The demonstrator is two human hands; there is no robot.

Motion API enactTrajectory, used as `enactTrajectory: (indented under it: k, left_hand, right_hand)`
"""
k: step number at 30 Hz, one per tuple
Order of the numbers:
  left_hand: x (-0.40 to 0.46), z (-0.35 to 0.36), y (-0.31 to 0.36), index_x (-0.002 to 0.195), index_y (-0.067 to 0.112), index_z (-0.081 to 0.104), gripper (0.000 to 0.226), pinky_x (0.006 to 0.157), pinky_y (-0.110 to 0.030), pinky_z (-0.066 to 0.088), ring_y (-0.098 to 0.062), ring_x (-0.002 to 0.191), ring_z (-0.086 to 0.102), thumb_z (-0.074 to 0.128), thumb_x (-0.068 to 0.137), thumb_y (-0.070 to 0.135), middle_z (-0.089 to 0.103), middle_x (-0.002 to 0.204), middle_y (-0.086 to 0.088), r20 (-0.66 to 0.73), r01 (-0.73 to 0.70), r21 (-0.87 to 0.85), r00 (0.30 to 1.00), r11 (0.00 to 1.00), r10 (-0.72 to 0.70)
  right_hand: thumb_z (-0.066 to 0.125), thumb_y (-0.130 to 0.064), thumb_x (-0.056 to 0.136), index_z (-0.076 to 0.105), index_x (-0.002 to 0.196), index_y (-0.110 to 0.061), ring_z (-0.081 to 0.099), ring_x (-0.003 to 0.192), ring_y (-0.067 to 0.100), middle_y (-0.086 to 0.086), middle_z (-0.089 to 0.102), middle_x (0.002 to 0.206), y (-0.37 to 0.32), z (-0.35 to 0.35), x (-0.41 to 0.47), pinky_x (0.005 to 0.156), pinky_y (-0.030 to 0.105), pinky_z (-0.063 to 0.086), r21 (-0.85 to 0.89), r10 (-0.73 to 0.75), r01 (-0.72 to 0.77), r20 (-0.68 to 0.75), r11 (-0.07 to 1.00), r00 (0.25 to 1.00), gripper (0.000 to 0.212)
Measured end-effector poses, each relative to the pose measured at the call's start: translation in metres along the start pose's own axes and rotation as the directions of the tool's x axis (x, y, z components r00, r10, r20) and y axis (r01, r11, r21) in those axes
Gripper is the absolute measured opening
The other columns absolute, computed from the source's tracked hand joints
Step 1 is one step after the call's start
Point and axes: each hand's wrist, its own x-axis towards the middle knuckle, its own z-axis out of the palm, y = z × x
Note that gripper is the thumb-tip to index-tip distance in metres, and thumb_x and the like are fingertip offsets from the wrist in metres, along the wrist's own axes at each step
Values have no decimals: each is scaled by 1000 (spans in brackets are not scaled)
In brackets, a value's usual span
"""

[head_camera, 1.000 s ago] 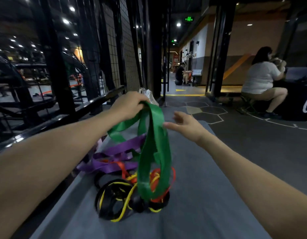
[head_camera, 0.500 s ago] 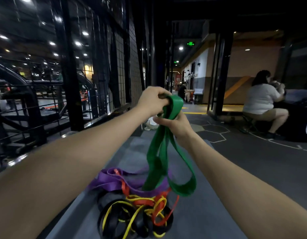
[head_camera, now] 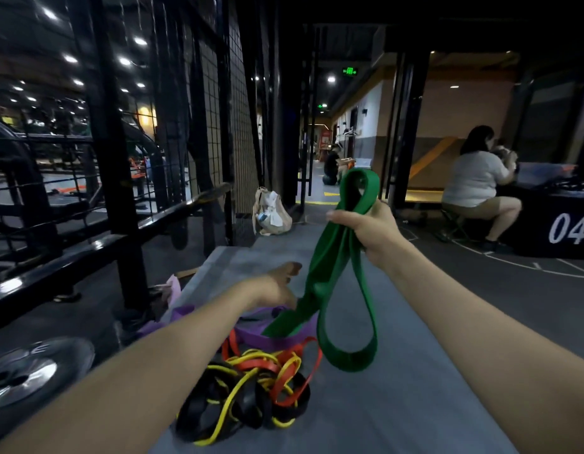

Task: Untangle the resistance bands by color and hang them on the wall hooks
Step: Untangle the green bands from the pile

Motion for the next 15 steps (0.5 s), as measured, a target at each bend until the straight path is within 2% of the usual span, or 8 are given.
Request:
enactTrajectory:
  k: [3, 7, 9, 11, 13, 14, 15]
  left_hand:
    - [8, 25, -8, 148, 21, 17, 84, 101, -27, 36, -24, 135, 34, 67, 81, 7, 29, 151, -3, 78, 37, 6, 996, 999, -38]
    - [13, 52, -14, 139, 16, 34, 57, 91, -22, 40, -21, 119, 49, 58, 88, 11, 51, 126, -4, 88, -30, 54, 996, 998, 25]
    - [14, 63, -16, 140, 15, 35, 53, 86, -17, 36, -17, 117, 49, 56, 91, 14, 51, 124, 2, 82, -63, 100, 995, 993, 54]
    - [18, 72, -20, 143, 15, 28, 61, 84, -9, 32, -12, 116, 47, 58, 90, 15, 48, 132, -2, 26, -83, 114, 996, 990, 80]
    - [23, 77, -23, 139, 11, 29, 62, 78, -2, 31, -11, 110, 45, 61, 86, 7, 48, 128, -6, -80, -103, 45, 991, 994, 106]
    - [29, 80, -25, 135, 10, 32, 60, 79, -4, 35, -15, 110, 48, 62, 84, 6, 49, 124, -6, -124, -110, 24, 986, 994, 112]
    - [35, 82, -27, 130, 12, 35, 56, 84, -13, 41, -21, 109, 53, 64, 82, 7, 51, 121, -8, -148, -131, 12, 980, 991, 132]
  right_hand:
    - [75, 1, 71, 58, 98, 0, 65, 66, 22, 10, 63, 77, -2, -17, -1, 56, 28, 55, 29, 0, 0, -15, 1000, 1000, 33]
    - [75, -1, 71, 55, 110, 4, 67, 67, 22, 17, 65, 90, -4, -46, 0, 55, 27, 56, 30, -7, 8, -32, 1000, 999, 45]
    - [75, 0, 72, 53, 114, 8, 68, 59, 18, 18, 65, 87, -3, -58, 2, 52, 26, 54, 29, -16, 18, -58, 999, 998, 48]
    - [73, 2, 73, 51, 115, 13, 68, 56, 17, 17, 64, 82, -1, -69, 5, 53, 26, 54, 56, -25, 29, -70, 998, 997, 48]
    - [72, 1, 74, 50, 115, 18, 69, 58, 20, 19, 64, 83, 2, -77, 7, 56, 29, 55, 82, -23, 28, -60, 996, 998, 49]
    - [71, 0, 75, 50, 115, 18, 69, 60, 20, 19, 64, 83, 3, -80, 7, 57, 30, 56, 92, -19, 23, -51, 995, 999, 49]
    - [71, -1, 75, 50, 115, 18, 68, 60, 21, 18, 64, 83, 3, -82, 7, 58, 30, 56, 101, -13, 17, -37, 995, 999, 48]
